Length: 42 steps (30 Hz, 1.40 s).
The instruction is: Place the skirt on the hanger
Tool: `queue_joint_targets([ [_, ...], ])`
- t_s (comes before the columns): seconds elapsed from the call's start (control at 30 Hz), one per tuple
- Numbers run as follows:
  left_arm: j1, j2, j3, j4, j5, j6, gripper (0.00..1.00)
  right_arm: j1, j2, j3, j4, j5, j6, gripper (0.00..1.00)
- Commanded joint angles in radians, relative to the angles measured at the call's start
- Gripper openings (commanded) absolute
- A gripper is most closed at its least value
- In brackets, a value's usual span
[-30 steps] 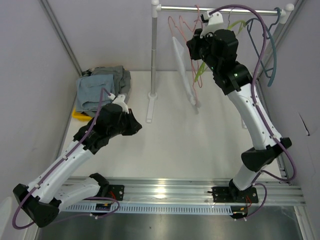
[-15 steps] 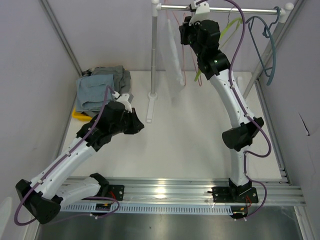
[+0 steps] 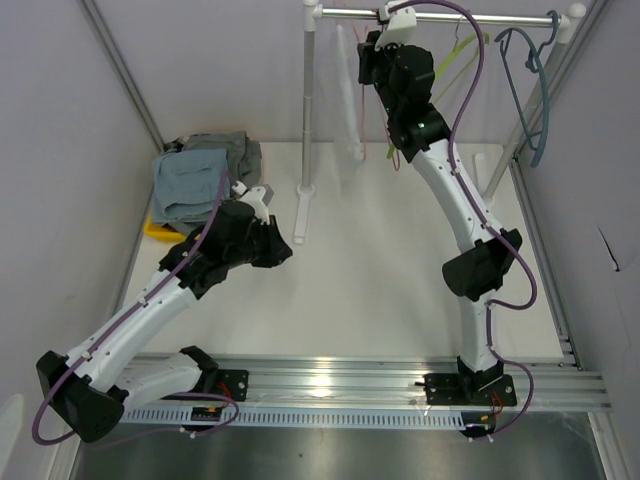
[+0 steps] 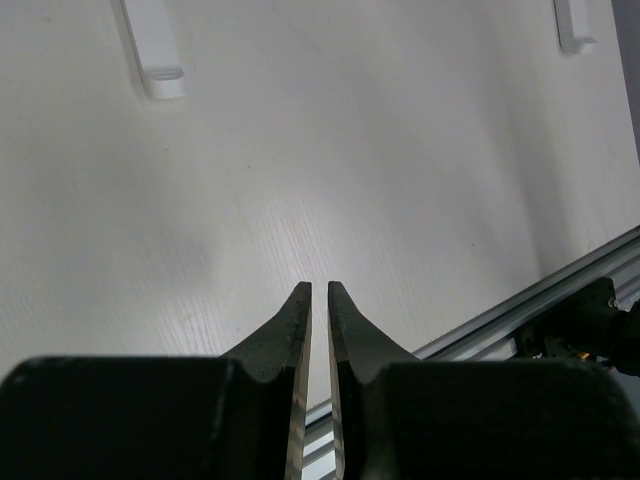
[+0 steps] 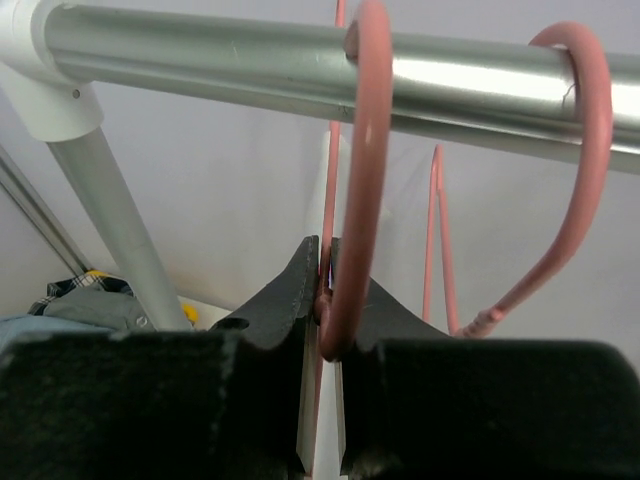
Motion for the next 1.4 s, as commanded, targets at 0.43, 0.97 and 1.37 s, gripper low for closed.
queue_joint_targets([
  [0.43, 0.006, 0.028, 0.028, 0.035, 0.024, 0.032, 0.15, -0.027, 0.081, 0.147, 0.099, 0.023, -0.001, 0.0],
  [0.97, 0.006, 0.006, 0.022, 0.029, 0.013, 0.025, 0.2, -0.009, -0.023, -0.027, 0.065, 0.034, 0.016, 0.41],
  [1.37, 0.007, 0.002, 0.022, 0.031, -0.026, 0.024, 0.25, 0.02, -0.302, -0.33, 0.032, 0.081, 0.037, 0.7],
])
